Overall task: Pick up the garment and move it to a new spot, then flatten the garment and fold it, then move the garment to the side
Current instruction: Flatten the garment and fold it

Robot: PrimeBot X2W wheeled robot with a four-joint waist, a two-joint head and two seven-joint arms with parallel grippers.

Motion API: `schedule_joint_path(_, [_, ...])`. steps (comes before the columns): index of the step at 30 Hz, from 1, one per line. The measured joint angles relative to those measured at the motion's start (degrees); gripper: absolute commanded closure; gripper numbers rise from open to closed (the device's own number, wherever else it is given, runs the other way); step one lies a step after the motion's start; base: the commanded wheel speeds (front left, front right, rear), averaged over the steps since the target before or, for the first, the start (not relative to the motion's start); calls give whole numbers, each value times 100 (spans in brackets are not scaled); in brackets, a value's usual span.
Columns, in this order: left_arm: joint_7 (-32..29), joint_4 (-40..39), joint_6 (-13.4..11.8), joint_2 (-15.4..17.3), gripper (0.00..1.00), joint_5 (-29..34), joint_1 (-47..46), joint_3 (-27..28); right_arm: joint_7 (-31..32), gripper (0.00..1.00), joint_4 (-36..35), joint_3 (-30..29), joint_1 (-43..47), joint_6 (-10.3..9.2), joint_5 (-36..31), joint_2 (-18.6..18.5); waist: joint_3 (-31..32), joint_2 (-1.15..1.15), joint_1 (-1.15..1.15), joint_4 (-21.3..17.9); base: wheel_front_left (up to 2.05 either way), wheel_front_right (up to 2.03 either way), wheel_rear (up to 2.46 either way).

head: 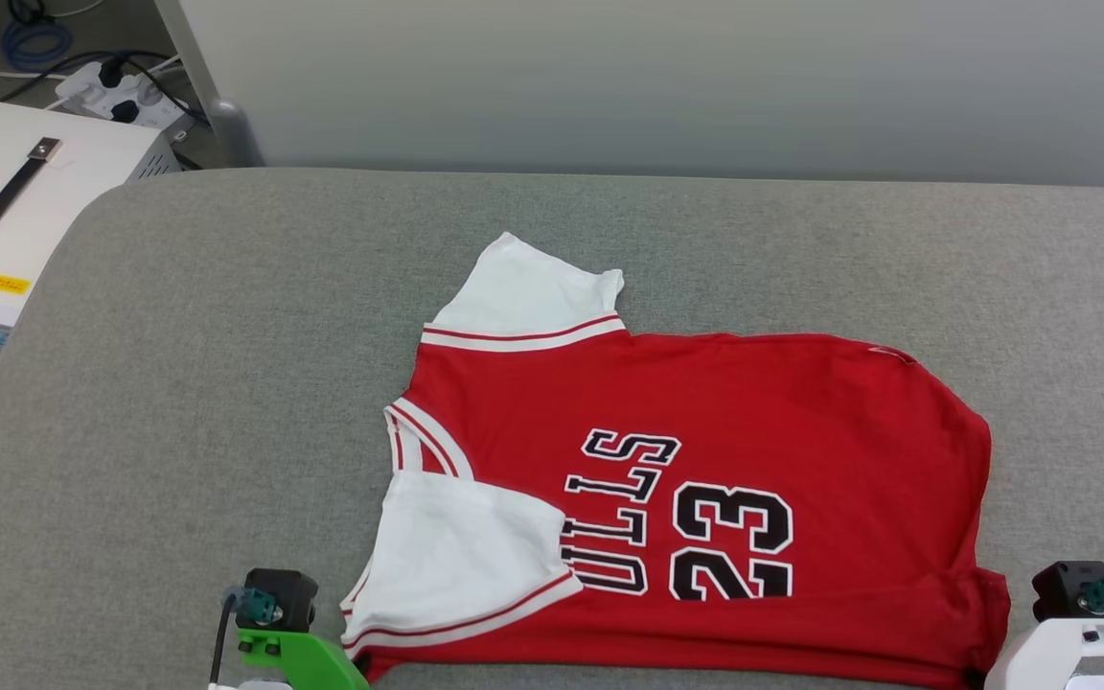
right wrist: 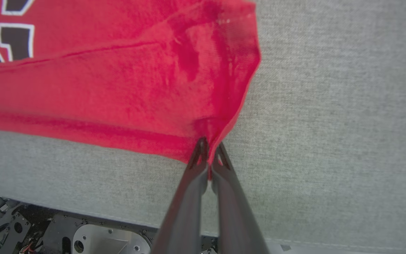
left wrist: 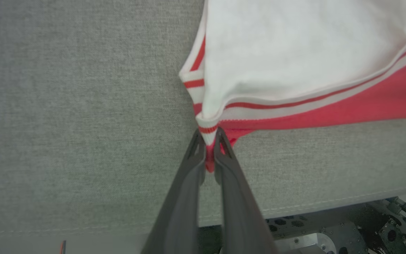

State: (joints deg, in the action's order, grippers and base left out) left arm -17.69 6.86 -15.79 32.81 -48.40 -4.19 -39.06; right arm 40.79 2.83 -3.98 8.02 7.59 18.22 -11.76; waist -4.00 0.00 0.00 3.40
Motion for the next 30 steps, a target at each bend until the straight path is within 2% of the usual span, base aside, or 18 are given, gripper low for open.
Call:
schedule_joint_path(1, [0, 7, 3, -8, 65, 0, -1, -1, -29, 100, 31, 2, -7, 0, 20, -7, -2, 0, 0, 2, 0, 0, 0])
schedule_joint_path(2, [23, 10, 11, -12, 0, 7, -5, 0, -71, 100, 58, -3, -19, 0, 36, -11, -5, 0, 0, 3, 0, 0, 0])
schedule_joint_path(4, [83, 23, 11, -19, 0, 20, -9, 9, -183, 0, 80, -11, -46, 0, 53, -18, -11, 0, 0, 3, 0, 0, 0])
schedule_joint_path(11, [413, -108, -12, 5, 0, 151, -144, 126, -394, 0, -220, -130, -230, -5, 281, -53, 10, 0, 0, -37, 0, 0, 0])
schedule_joint_path(14, [795, -345, -105, 12, 0, 294, -334, 375, -530, 0, -611, -212, -276, -5, 446, -87, 27, 0, 0, -78, 0, 0, 0])
schedule_joint_path(17, [1210, -578, -97, 18, 0, 425, -549, 526, -739, 0, -965, -290, -364, -5, 467, -137, 39, 0, 0, -143, 0, 0, 0])
schedule_joint_path(24, [1902, -953, 300, -8, 0, 711, -1128, 678, -1669, 0, -1386, -215, -648, -5, 405, -147, -31, 0, 0, -361, 0, 0, 0])
schedule_joint_path(27, [1915, -896, 428, 98, 0, 1001, -1524, 608, -2097, 0, -1402, -91, -751, -5, 308, -196, -141, 0, 0, -459, 0, 0, 0])
schedule_joint_path(30, [1726, -762, 715, 94, 0, 1004, -1988, 545, -2391, 0, -1370, 3, -869, -5, 274, -186, -286, 0, 0, -577, 0, 0, 0])
